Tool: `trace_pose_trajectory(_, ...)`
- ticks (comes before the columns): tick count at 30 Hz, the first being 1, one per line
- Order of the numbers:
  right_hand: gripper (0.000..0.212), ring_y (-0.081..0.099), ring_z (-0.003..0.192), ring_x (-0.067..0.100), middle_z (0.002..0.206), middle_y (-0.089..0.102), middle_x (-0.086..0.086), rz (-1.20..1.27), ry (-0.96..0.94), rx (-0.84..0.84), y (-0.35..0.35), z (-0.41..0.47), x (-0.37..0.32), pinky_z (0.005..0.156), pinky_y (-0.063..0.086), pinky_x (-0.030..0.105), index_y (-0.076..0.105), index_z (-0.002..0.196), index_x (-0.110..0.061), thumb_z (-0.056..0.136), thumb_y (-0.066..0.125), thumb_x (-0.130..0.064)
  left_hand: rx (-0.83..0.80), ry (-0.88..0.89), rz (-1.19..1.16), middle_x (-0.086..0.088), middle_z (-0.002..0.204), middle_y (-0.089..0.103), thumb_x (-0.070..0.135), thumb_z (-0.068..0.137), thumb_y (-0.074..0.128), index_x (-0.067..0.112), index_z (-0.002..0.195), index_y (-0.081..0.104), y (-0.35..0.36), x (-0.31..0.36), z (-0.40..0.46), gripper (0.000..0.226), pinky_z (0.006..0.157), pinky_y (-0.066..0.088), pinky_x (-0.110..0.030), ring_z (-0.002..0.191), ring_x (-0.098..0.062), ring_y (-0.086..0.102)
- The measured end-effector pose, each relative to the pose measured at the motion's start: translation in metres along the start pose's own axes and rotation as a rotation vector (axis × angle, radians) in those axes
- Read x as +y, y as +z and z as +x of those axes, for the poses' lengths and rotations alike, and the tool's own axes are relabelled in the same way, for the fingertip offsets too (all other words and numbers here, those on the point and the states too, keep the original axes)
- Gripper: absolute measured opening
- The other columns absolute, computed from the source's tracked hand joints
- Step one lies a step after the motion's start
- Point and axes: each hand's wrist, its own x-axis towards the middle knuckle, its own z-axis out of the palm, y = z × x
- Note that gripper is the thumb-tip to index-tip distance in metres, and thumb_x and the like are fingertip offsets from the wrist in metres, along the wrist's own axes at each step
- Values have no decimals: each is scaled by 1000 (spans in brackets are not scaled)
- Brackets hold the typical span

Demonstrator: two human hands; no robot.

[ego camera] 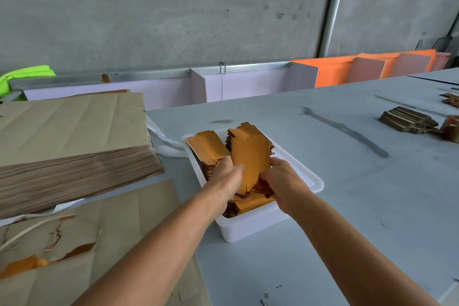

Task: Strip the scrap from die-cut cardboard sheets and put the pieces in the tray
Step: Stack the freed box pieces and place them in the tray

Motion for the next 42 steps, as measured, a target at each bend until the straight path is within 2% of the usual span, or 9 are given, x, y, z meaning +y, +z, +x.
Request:
trace_pose_trajectory(3, 28, 64, 93, 29, 86, 59, 3, 10, -34, 67, -6, 4, -5, 84, 55, 37, 47, 80, -23, 98, 43, -2, 84, -24, -99, -15, 105, 63, 12, 99, 37, 8, 103, 57, 0, -1, 7, 20, 92, 51, -51, 102, -30, 61)
trace_pose_trajectory(8, 14, 65, 65, 17, 87, 61, 7, 119, -1, 134, -7, 13, -14, 53, 56, 23, 57, 102, -9, 91, 57, 0, 213, -4, -159, -19, 107, 62, 7, 99, 40, 0, 104, 58, 1, 6, 21, 20, 82, 57, -42, 96, -28, 63)
trace_pose_trajectory(15, 28, 62, 73, 19, 85, 57, 6, 158, -34, 216, -19, 56, -36, 50, 55, 19, 60, 112, -6, 87, 61, 6, 144, 27, -396, -10, 92, 66, -8, 90, 54, 6, 90, 60, 3, 22, 49, 15, 63, 59, -29, 82, -23, 68)
trace_pose_trajectory(20, 28, 62, 67, 14, 82, 57, 2, 82, -53, 283, -19, 94, -42, 53, 54, 19, 62, 113, -8, 87, 63, 3, 276, 71, -316, -12, 100, 64, -10, 82, 65, 12, 94, 52, 12, 23, 82, 27, 62, 57, -24, 89, -24, 66)
trace_pose_trajectory(26, 32, 69, 75, 21, 95, 64, 7, -88, -124, 342, -17, 126, -45, 65, 57, 25, 65, 115, -8, 85, 63, 4, 333, 76, -212, -11, 97, 66, -5, 80, 68, 3, 103, 60, 23, 15, 117, 25, 67, 59, -26, 68, -12, 63)
trace_pose_trajectory(30, 31, 68, 83, 24, 112, 64, 11, -170, -152, 351, -13, 140, -42, 68, 57, 26, 66, 115, -6, 86, 62, 5, 382, 107, -116, -5, 81, 64, -1, 80, 70, 8, 86, 59, 27, 13, 123, 15, 70, 59, -32, 63, -12, 63)
trace_pose_trajectory(36, 33, 59, 84, 22, 101, 62, 8, -401, -201, 427, -11, 151, -28, 63, 51, 27, 68, 108, -4, 83, 53, 11, 392, 165, 164, 3, 59, 51, 5, 77, 74, 23, 56, 37, 26, 12, 124, 47, 60, 53, -28, 65, -22, 61)
trace_pose_trajectory(38, 33, 60, 87, 26, 100, 64, 13, -555, -223, 458, -9, 151, -25, 69, 54, 31, 68, 105, -4, 79, 53, 10, 383, 171, 228, 7, 63, 48, 8, 77, 76, 19, 59, 41, 27, 7, 126, 41, 55, 45, -21, 64, -17, 54)
trace_pose_trajectory(42, 29, 50, 110, 28, 114, 59, 7, -878, -271, 436, 1, 151, -20, 84, 50, 35, 70, 108, -18, 87, 55, -5, 325, 220, 341, -2, 109, 56, 18, 78, 76, 14, 107, 56, 25, 6, 119, 35, 81, 46, -25, 94, -17, 54)
